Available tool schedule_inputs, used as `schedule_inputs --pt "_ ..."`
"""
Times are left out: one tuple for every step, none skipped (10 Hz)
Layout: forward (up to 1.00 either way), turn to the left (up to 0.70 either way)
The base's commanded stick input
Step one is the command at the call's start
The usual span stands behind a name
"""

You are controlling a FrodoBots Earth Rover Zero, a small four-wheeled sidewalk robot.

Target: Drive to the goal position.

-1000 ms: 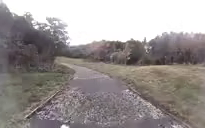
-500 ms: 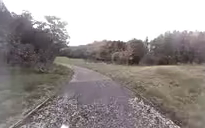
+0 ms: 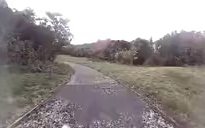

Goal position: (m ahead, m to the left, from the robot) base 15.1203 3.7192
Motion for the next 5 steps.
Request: schedule_inputs --pt "1.0 0.0" --pt "1.0 0.0" --pt "1.0 0.0" --pt "1.0 0.0" --pt "1.0 0.0"
